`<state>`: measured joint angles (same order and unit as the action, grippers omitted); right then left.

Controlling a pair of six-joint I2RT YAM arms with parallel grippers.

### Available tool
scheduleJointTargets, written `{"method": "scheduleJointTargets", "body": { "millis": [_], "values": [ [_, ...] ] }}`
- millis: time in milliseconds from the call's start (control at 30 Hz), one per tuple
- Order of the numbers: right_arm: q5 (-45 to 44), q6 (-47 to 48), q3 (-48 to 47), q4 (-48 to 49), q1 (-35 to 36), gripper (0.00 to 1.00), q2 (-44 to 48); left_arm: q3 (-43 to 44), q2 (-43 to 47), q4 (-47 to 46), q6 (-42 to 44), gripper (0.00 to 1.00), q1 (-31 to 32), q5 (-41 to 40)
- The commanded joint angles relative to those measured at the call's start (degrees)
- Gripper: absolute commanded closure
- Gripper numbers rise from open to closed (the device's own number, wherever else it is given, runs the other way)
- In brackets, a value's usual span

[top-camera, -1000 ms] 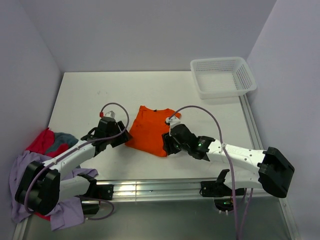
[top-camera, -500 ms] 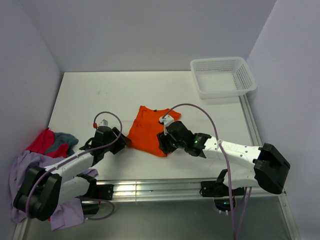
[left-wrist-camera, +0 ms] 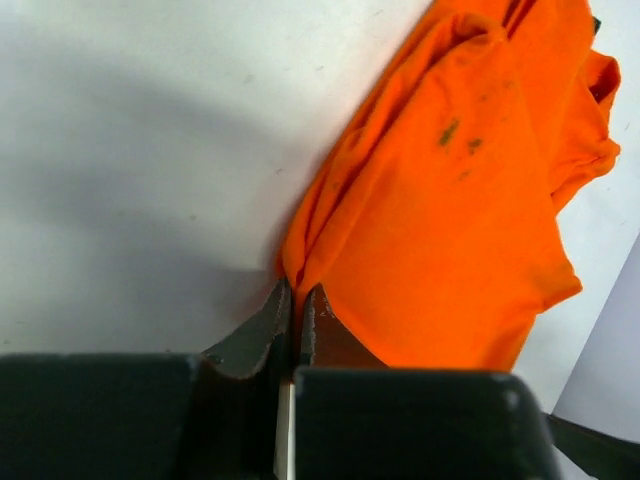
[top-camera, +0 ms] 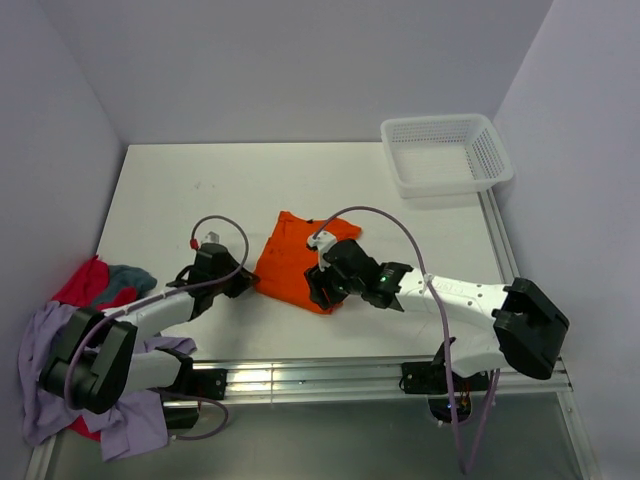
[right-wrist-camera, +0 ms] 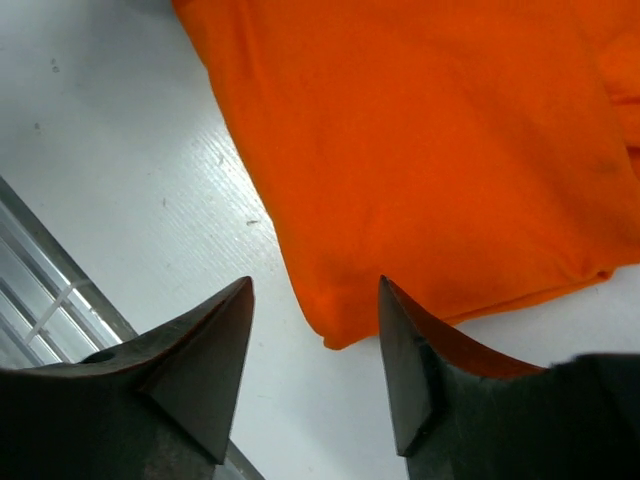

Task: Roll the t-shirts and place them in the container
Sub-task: Roll the tshirt

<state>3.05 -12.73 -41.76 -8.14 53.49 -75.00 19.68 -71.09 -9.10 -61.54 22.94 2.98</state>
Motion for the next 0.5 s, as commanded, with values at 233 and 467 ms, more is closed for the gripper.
{"method": "scheduleJointTargets", "body": {
  "millis": [233,467],
  "values": [
    [-6.8,5.8,-11.8,2.5,6.9,0.07,-10.6,15.3,-4.8,11.6,11.5,1.00,-8.3,12.0],
    [-20.5,8.6,-19.9,1.8,12.6,0.06,-20.7,20.3,-8.9,14.2,13.3,1.00,-9.7,18.4]
  ]
}}
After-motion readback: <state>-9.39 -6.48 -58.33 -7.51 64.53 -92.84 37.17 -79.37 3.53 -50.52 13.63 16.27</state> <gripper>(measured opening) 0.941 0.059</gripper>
